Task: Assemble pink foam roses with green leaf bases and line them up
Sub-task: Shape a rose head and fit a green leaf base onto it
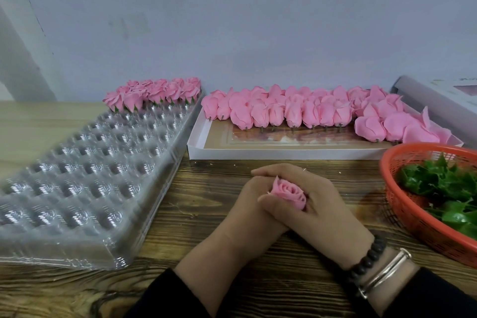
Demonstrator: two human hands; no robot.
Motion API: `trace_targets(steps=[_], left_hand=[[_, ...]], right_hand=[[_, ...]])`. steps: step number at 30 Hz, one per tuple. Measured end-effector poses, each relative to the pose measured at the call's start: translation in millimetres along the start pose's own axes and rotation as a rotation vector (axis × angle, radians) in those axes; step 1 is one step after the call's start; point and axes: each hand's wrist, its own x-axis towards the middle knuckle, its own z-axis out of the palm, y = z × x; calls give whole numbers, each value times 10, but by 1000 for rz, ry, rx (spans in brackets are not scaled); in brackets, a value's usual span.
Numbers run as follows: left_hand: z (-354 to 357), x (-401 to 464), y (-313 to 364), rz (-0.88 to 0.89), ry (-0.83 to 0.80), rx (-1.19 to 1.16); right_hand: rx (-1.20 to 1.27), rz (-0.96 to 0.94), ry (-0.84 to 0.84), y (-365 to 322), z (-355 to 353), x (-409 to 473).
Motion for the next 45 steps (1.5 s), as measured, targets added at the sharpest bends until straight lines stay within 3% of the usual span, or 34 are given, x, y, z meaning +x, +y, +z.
trace_targets(steps=[4, 9, 17, 25, 34, 45], left_hand=[[-56, -1, 5, -8, 82, -72], [-122, 26, 9, -34, 209, -56], [-158, 15, -55, -38, 166, -141], [-67, 27, -107, -43, 176, -111], [-64, 14, -76, -83, 68, -127], [-92, 23, -120, -67, 187, 14]], right_hand=[[115, 38, -30, 22, -30, 6], [-56, -124, 177, 28, -37, 13], [-92, -252, 168, 8, -30, 7], [-20, -200, 197, -1, 37, -20], [-153, -245, 242, 0, 12, -7], [14, -181, 197, -32, -19, -24]])
